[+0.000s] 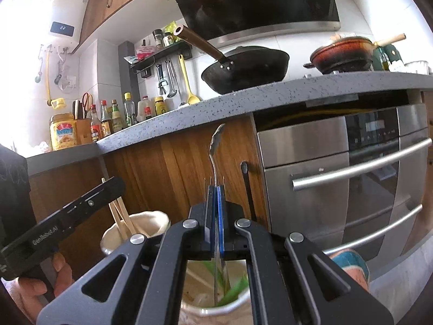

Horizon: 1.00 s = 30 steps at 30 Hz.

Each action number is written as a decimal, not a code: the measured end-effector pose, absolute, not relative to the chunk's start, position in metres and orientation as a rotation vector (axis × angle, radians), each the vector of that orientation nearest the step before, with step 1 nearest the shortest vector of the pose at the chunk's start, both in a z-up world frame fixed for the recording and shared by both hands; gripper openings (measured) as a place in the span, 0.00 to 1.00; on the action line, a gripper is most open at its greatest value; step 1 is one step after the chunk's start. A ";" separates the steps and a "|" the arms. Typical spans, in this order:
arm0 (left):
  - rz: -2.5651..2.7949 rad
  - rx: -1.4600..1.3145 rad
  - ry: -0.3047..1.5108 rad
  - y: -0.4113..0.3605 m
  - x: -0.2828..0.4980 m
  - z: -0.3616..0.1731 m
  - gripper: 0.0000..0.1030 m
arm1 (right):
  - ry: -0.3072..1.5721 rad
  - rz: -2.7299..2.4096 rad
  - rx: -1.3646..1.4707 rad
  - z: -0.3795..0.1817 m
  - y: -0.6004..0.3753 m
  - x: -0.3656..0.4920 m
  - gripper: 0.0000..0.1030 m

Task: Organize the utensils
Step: 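Lift both items and lower chopstick and spoon into the ceramic holder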

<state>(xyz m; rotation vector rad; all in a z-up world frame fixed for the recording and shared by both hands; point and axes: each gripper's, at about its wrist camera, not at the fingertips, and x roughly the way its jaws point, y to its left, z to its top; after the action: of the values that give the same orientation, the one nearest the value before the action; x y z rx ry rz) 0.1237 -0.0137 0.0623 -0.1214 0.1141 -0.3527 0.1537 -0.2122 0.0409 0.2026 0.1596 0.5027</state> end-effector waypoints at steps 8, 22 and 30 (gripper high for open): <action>-0.358 -0.116 0.142 -0.012 0.116 0.057 0.06 | 0.225 0.533 0.217 0.029 -0.216 0.152 0.01; -0.377 -0.119 0.163 -0.012 0.116 0.055 0.09 | 0.286 0.541 0.257 0.021 -0.224 0.158 0.01; -0.383 -0.124 0.166 -0.011 0.115 0.054 0.19 | 0.305 0.535 0.256 0.019 -0.222 0.159 0.23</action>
<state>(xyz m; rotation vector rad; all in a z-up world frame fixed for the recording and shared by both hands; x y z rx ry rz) 0.1150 -0.0106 0.0541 -0.1242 0.1657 -0.3827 0.1591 -0.2223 0.0185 0.2557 0.3048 0.5349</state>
